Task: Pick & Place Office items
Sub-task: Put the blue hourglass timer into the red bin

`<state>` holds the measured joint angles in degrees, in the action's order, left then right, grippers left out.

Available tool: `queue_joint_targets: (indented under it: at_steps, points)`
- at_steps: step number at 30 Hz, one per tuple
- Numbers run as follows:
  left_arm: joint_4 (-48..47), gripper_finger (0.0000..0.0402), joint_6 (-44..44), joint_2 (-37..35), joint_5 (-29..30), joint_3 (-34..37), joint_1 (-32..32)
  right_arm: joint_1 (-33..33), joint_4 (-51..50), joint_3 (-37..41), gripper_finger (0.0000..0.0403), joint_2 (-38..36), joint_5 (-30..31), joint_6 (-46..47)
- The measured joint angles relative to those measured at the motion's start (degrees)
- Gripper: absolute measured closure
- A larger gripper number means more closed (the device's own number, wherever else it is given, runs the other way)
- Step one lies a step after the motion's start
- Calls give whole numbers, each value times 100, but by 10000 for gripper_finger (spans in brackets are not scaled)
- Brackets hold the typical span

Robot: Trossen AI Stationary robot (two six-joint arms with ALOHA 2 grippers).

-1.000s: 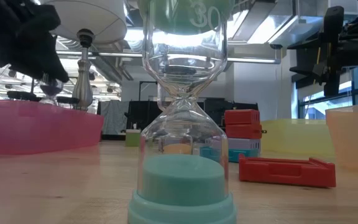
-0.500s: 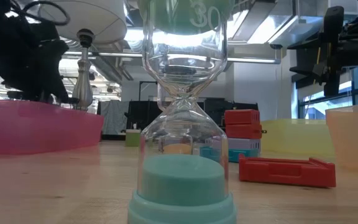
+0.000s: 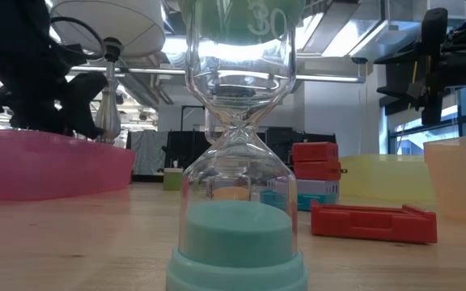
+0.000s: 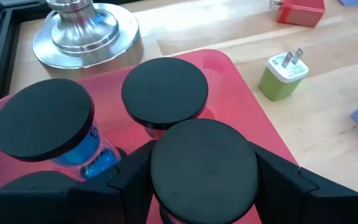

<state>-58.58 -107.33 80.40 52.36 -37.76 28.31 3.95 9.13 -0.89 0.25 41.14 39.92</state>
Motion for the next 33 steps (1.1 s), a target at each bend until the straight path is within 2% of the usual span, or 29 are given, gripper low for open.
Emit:
queue_joint_targets:
  at_steps: [15,25,33]
  points:
    - [359,179,509,1,108,0,-67,1,0,0,121,-2,-2,0]
    - [386,115,577,-4,14,-136,-45,1,0,0,121,-1,-2,0]
    - [-938,92,608,-4,-61,-910,201,0,0,0,121,-1,-2,0]
